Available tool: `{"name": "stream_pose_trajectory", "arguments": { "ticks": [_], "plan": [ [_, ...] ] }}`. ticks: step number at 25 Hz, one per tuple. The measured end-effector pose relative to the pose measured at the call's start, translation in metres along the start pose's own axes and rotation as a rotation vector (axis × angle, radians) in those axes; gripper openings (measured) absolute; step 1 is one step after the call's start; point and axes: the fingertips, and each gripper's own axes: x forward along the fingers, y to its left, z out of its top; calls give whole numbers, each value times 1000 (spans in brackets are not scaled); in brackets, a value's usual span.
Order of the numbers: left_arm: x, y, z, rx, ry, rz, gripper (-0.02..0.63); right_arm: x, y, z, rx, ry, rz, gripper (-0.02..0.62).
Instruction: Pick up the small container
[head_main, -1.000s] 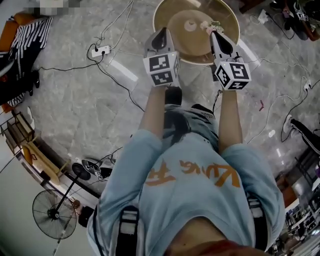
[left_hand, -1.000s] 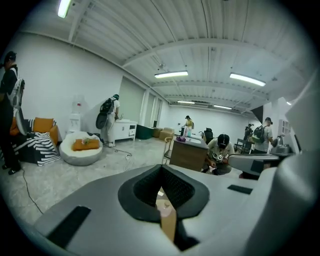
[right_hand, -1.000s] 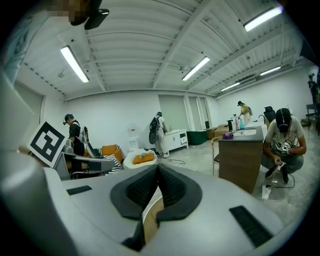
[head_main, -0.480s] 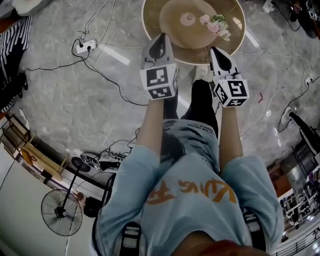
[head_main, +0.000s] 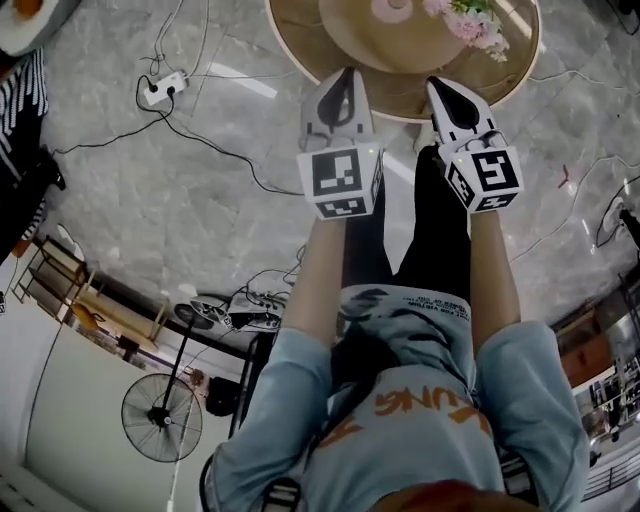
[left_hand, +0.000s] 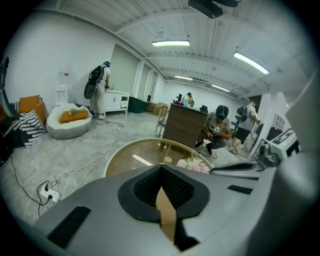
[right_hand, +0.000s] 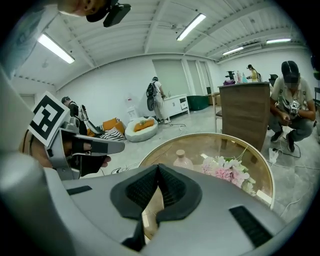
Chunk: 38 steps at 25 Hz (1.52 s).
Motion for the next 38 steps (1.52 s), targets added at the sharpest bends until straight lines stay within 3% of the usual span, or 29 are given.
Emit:
{"name": "stream_pose_trajectory", "arguments": {
  "ticks": [10, 15, 21, 29, 38],
  "plan": [
    [55, 18, -68, 26, 43, -1, 23, 42, -13, -76, -1, 62, 30, 14],
    [68, 22, -97, 9, 75, 2, 23, 61, -25, -93, -14, 65, 19, 14],
    [74, 29, -104, -3, 85, 5, 24, 92, -41, -85, -56, 48, -13, 59],
    [83, 37, -105, -4, 93, 7, 23, 128, -63, -68, -123, 17, -53, 170],
    [95, 37, -109, -19, 109, 4, 23, 160, -74, -36, -158, -43, -58, 183]
  ]
}}
